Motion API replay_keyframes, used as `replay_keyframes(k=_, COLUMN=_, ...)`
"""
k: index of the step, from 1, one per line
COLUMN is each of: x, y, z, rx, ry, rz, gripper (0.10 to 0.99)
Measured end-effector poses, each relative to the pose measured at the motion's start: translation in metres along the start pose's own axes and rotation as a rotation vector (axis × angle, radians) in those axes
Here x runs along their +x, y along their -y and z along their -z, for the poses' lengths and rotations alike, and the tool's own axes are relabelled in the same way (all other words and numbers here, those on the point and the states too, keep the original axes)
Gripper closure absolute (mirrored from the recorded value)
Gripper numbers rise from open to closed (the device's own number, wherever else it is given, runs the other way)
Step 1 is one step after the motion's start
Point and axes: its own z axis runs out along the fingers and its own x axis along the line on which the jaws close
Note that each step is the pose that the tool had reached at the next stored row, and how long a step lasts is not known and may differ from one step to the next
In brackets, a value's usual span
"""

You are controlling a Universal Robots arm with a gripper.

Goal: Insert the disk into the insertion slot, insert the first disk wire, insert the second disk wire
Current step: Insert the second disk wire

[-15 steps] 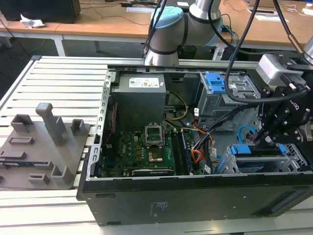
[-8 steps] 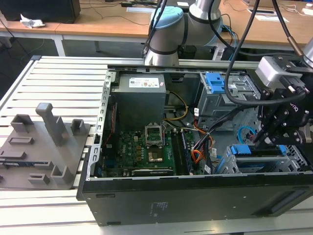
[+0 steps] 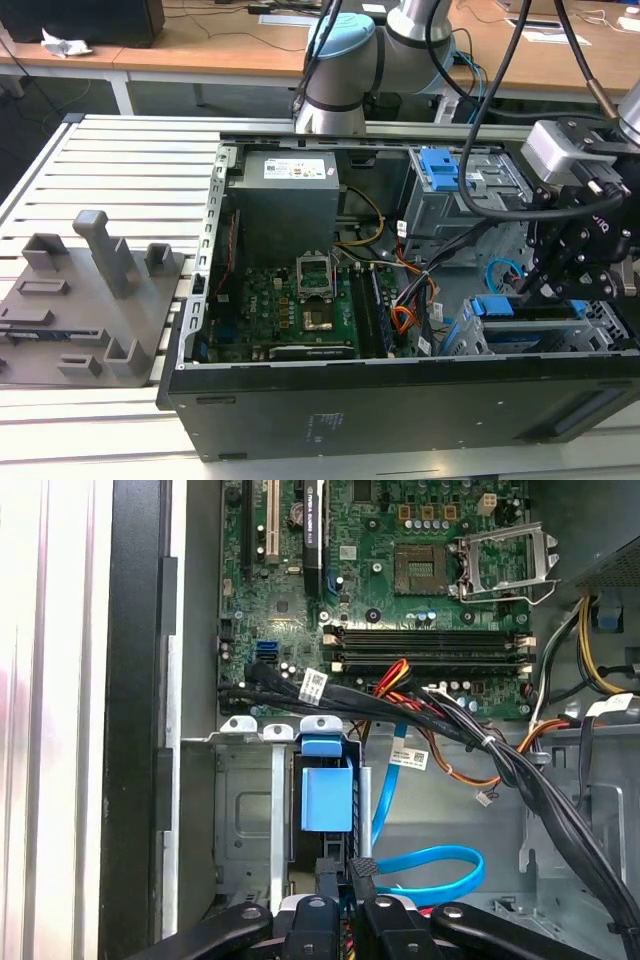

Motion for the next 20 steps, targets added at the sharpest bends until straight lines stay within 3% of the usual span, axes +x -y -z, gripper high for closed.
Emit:
replay_keyframes(k=1, x=0.0, y=0.0, z=-0.0001, rx=0.0, ry=0.0002, rz=0.0, gripper=0.914)
replay_keyframes(k=2, x=0.0, y=0.0, z=-0.0002, rx=0.0, ry=0.0002, rz=0.0, gripper=0.847)
replay_keyframes(k=4, x=0.0, y=0.0, z=0.0007, rx=0.0, ry=0.0001, rz=0.0, gripper=0.847)
replay_keyframes(k=5, x=-0.0002, y=-0.0011, z=0.0142, rx=0.0, ry=0.0, rz=0.0, gripper=0.847)
replay_keyframes(k=6, x=-0.0028, y=-0.0025, z=0.0316, rx=0.0, ry=-0.0006, rz=0.0, gripper=0.929)
replay_keyframes(k=7, x=-0.0031, y=-0.0038, z=0.0345, rx=0.0, ry=-0.0006, rz=0.0, gripper=0.98)
replay_keyframes(k=11, x=-0.0031, y=-0.0143, z=0.0336, rx=0.0, ry=-0.0007, rz=0.0, gripper=0.98)
replay_keyframes(k=20, x=-0.0031, y=-0.015, z=0.0335, rx=0.0, ry=-0.0006, rz=0.0, gripper=0.98)
